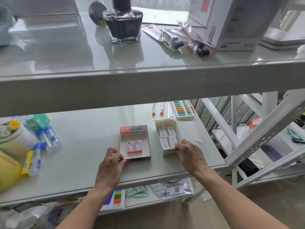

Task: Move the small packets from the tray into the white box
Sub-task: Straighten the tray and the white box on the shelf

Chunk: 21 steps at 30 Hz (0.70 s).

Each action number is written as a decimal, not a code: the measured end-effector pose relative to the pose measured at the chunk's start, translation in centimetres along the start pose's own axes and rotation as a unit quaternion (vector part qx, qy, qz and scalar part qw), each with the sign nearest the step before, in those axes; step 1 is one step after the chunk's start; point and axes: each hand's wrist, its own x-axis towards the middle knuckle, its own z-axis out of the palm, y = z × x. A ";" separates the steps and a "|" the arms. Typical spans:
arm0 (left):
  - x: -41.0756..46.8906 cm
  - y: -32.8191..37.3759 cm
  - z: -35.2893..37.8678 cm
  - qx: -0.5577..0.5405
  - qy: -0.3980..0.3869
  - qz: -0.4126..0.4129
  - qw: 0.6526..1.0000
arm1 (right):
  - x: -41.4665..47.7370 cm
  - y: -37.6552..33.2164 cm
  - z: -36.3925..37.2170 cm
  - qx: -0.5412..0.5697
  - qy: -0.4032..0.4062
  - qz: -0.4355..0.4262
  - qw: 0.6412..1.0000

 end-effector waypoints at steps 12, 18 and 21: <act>0.0 -0.1 0.2 0.002 0.012 0.006 1.000 | -0.2 0.4 0.6 0.017 0.022 0.005 1.000; 0.0 -0.4 0.3 0.004 0.014 0.008 1.000 | -0.1 0.6 0.7 0.015 0.022 0.001 1.000; 0.0 -0.5 0.4 0.004 0.014 0.009 1.000 | -0.1 0.5 0.8 0.019 0.022 0.002 1.000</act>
